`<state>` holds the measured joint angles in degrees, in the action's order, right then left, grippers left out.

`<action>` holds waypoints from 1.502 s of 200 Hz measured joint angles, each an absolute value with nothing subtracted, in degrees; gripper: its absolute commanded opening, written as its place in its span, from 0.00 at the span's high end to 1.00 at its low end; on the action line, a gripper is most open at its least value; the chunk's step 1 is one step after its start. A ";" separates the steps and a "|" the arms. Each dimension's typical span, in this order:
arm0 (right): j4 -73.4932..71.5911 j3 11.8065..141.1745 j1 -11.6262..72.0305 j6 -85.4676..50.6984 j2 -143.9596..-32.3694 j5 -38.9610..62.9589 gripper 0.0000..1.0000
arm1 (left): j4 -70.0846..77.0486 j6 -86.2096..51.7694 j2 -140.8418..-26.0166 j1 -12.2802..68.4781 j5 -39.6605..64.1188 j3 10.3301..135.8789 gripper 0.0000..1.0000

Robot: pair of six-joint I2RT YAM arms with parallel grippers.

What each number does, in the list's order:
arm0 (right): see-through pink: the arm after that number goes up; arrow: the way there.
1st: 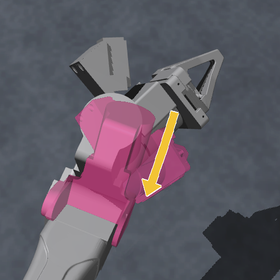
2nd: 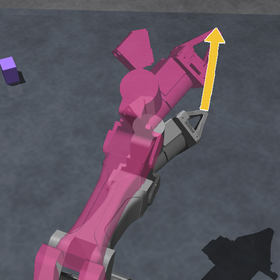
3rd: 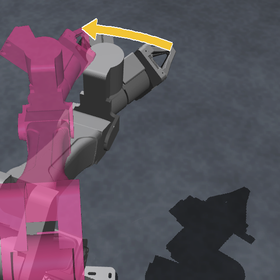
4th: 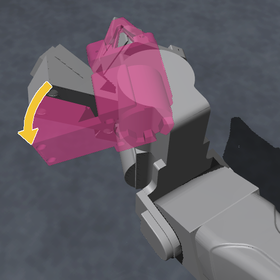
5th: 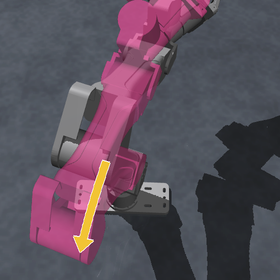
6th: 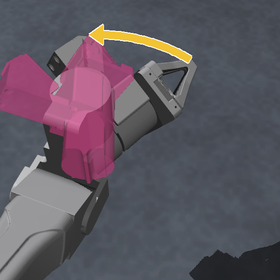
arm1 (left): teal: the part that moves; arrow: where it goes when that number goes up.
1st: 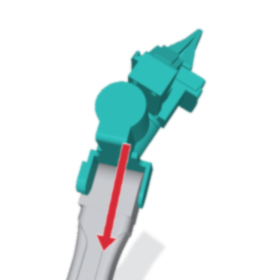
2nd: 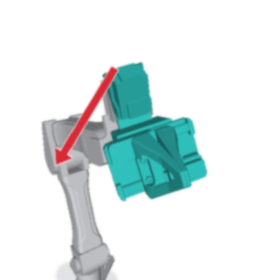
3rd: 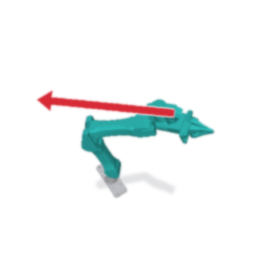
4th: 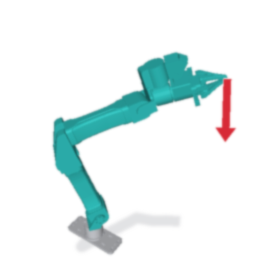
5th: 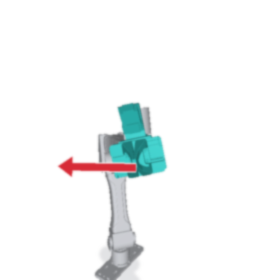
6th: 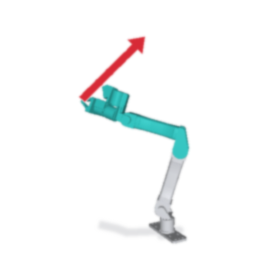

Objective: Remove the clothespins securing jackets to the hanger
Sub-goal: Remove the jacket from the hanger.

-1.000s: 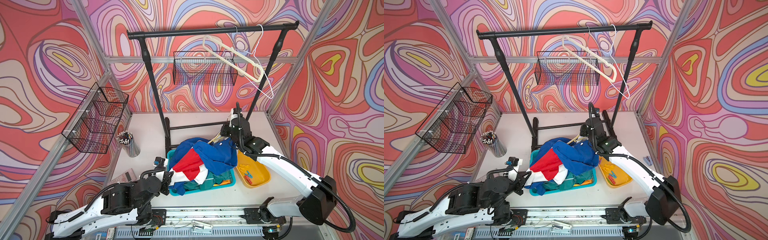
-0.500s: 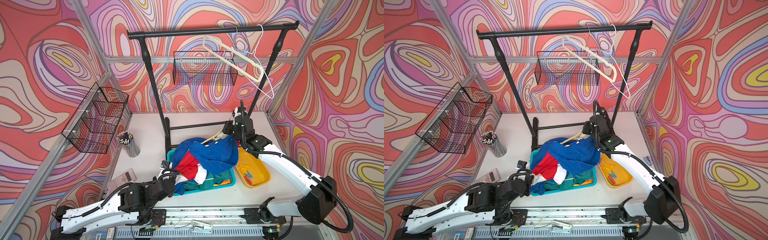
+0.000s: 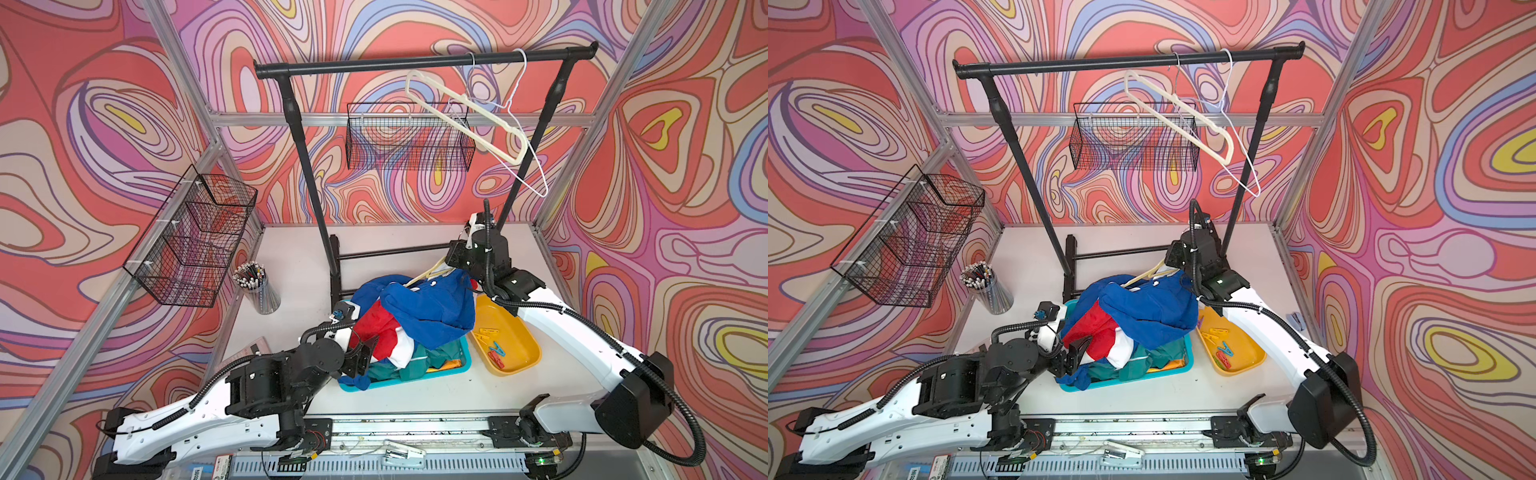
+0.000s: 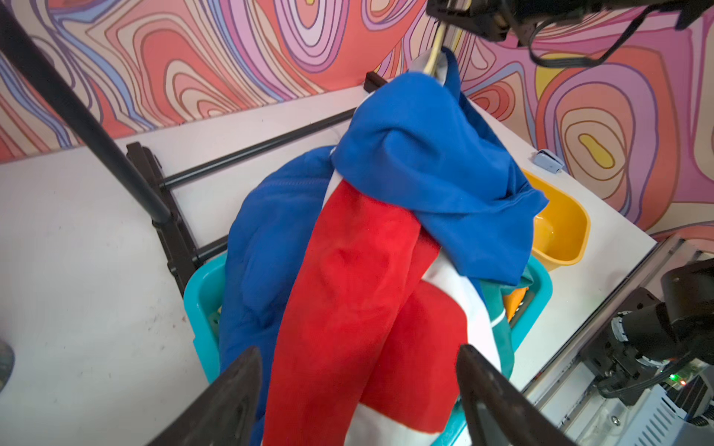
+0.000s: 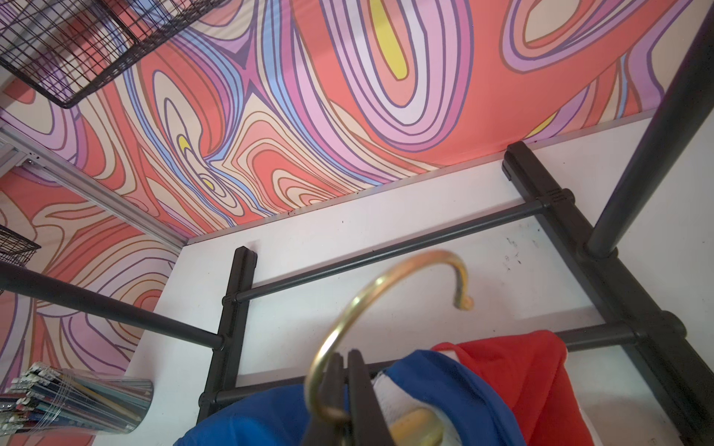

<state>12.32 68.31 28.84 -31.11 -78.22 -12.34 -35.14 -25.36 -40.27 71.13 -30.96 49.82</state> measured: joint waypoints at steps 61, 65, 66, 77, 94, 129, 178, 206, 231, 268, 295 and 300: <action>11.97 68.31 28.97 -30.98 -78.22 -11.05 1.00 | -28.80 -19.99 -47.70 60.66 -20.69 50.24 0.31; 11.97 68.31 28.97 -30.96 -78.22 -10.98 1.00 | -28.42 -19.86 -47.83 59.72 -19.81 50.24 0.34; 11.97 68.31 28.97 -30.98 -78.22 -10.98 1.00 | -28.36 -19.81 -47.88 59.55 -19.64 50.24 0.35; 11.94 68.31 28.97 -30.96 -78.22 -10.85 1.00 | -27.14 -19.33 -48.34 57.43 -17.19 50.24 0.48; 11.94 68.31 29.02 -30.96 -78.22 -10.83 1.00 | -25.63 -18.55 -49.21 56.07 -14.06 50.24 0.67; 11.94 68.31 29.06 -30.94 -78.22 -10.92 1.00 | -23.68 -18.09 -49.95 55.88 -9.32 49.58 1.00; 12.03 68.31 29.71 -30.50 -78.22 -11.77 1.00 | -22.37 -20.25 -43.03 55.81 -8.58 44.77 1.00; 12.08 68.31 29.78 -30.55 -78.22 -12.23 1.00 | -22.61 -22.81 -41.43 55.81 -9.41 42.57 1.00; 12.71 68.34 29.76 -30.55 -78.24 -12.34 1.00 | -23.27 -25.78 -41.32 55.81 -10.76 40.69 1.00; 13.58 68.93 29.76 -30.81 -78.61 -12.05 1.00 | -23.51 -29.85 -38.15 55.81 -12.49 36.91 1.00; 13.50 69.56 29.65 -31.24 -78.96 -11.29 1.00 | -23.62 -31.40 -41.15 55.81 -12.03 36.77 1.00; 13.50 69.58 29.63 -31.38 -78.96 -11.14 1.00 | -23.57 -31.59 -42.37 55.81 -11.79 36.80 1.00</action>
